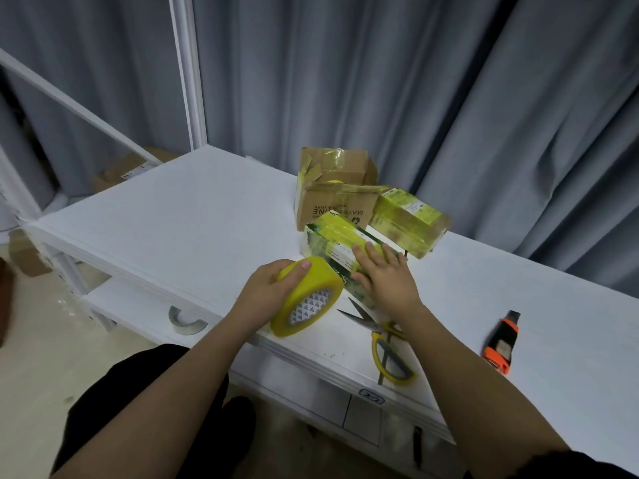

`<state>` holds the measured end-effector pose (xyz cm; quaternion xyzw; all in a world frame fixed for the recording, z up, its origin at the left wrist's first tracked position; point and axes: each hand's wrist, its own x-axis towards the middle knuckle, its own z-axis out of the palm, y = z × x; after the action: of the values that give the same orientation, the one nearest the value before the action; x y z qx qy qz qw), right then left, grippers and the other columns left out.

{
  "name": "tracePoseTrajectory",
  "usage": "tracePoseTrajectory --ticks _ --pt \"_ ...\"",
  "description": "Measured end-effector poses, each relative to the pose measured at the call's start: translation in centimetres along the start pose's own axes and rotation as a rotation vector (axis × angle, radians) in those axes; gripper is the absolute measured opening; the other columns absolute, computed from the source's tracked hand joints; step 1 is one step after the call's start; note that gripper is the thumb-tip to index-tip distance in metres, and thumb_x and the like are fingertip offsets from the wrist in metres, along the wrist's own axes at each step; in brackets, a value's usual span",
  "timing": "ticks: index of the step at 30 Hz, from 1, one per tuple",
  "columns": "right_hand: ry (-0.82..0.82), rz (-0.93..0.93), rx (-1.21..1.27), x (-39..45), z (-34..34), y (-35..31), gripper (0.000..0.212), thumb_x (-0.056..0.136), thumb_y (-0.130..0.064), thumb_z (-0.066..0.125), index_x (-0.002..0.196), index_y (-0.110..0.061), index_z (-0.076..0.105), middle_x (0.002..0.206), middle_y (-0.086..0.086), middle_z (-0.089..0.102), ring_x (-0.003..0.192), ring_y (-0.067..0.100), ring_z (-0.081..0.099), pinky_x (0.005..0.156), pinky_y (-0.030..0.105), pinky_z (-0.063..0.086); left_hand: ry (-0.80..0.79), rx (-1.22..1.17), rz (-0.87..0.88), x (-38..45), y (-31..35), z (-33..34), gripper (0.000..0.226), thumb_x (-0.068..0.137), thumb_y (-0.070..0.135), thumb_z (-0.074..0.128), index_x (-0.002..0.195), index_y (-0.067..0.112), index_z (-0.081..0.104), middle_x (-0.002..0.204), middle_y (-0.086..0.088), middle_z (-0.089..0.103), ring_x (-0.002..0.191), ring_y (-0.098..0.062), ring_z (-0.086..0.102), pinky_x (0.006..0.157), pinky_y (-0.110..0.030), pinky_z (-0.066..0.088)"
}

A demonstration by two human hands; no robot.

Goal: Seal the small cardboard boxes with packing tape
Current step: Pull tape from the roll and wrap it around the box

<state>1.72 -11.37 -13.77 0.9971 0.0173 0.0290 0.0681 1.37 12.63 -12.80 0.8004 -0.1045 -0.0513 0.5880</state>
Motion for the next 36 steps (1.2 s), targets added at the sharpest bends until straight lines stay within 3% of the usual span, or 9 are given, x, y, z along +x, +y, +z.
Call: tracePoseTrajectory --ticks 8,10,13,21,24,27,30,32,36 --pt "0.087 0.028 0.066 -5.0 -1.1 2.1 0.053 0.102 -0.046 0.027 0.152 -0.031 0.017 0.158 -0.003 0.022 0.145 0.025 0.018 0.116 0.041 0.013 -0.189 0.089 0.251 -0.6 0.2 0.3 0.024 0.080 0.049 0.059 0.099 0.037 0.068 0.095 0.019 0.068 0.093 -0.001 0.061 0.084 -0.018 0.043" --pt "0.090 0.076 0.102 -6.3 -1.2 2.7 0.054 0.101 -0.046 0.028 0.152 -0.030 0.017 0.158 -0.003 0.022 0.145 0.024 0.018 0.115 0.040 0.013 -0.171 0.339 0.379 -0.1 -0.2 0.1 0.039 0.081 0.045 0.060 0.115 0.028 0.065 0.111 0.015 0.065 0.111 -0.009 0.056 0.101 -0.028 0.030" --pt "0.109 0.146 0.161 -7.7 -1.6 3.5 0.053 0.101 -0.043 0.031 0.151 -0.028 0.020 0.158 -0.003 0.023 0.145 0.025 0.019 0.115 0.039 0.014 -0.160 0.697 0.519 0.3 -1.0 0.1 0.038 0.088 0.030 0.063 0.125 0.024 0.058 0.126 0.009 0.058 0.124 -0.011 0.046 0.100 -0.024 0.010" --pt "0.229 0.274 0.366 -9.4 -2.7 4.4 0.051 0.101 -0.039 0.038 0.149 -0.027 0.029 0.155 0.002 0.030 0.143 0.028 0.023 0.114 0.042 0.019 -0.346 0.995 0.295 0.5 -1.5 0.1 0.043 0.088 0.021 0.058 0.130 0.024 0.049 0.135 0.005 0.050 0.128 -0.016 0.041 0.103 -0.029 0.028" --pt "0.289 0.209 0.440 -9.8 -3.3 4.5 0.049 0.100 -0.037 0.041 0.147 -0.025 0.034 0.153 0.000 0.034 0.143 0.025 0.025 0.114 0.040 0.020 -0.262 0.667 0.253 0.3 -0.1 1.2 0.058 0.086 0.023 0.062 0.139 0.026 0.038 0.140 0.005 0.041 0.132 -0.016 0.035 0.104 -0.023 0.023" --pt "0.302 0.092 0.612 -10.5 -3.9 4.4 0.050 0.096 -0.044 0.040 0.144 -0.033 0.037 0.148 -0.011 0.039 0.139 0.013 0.032 0.111 0.027 0.026 -0.174 0.223 0.294 1.0 3.5 3.6 0.085 0.075 0.057 0.066 0.143 0.048 0.017 0.136 0.016 0.029 0.128 -0.001 0.026 0.103 -0.011 0.020" --pt "0.288 0.106 0.920 -11.3 -4.5 3.9 0.048 0.090 -0.054 0.040 0.138 -0.053 0.036 0.136 -0.022 0.052 0.120 0.000 0.051 0.098 0.022 0.043 -0.203 -0.236 0.104 2.4 6.5 6.0 0.109 0.067 0.064 0.071 0.149 0.041 0.004 0.151 0.018 0.024 0.136 -0.005 0.029 0.114 -0.036 0.024" --pt "0.351 0.123 1.095 -11.0 -4.5 3.4 0.043 0.091 -0.052 0.042 0.133 -0.057 0.038 0.121 -0.029 0.059 0.108 -0.007 0.058 0.086 0.013 0.047 -0.245 -0.439 0.001 3.0 7.1 7.8 0.105 0.065 0.062 0.073 0.145 0.047 0.007 0.149 0.013 0.036 0.131 -0.012 0.043 0.106 -0.053 0.036" --pt "0.397 0.166 1.192 -10.0 -3.9 3.0 0.041 0.096 -0.047 0.043 0.137 -0.045 0.043 0.119 -0.030 0.060 0.108 -0.007 0.057 0.087 0.016 0.047 -0.307 -0.503 0.013 2.7 6.7 11.7 0.096 0.066 0.061 0.072 0.143 0.047 0.015 0.134 0.014 0.054 0.116 -0.008 0.058 0.095 -0.041 0.051"
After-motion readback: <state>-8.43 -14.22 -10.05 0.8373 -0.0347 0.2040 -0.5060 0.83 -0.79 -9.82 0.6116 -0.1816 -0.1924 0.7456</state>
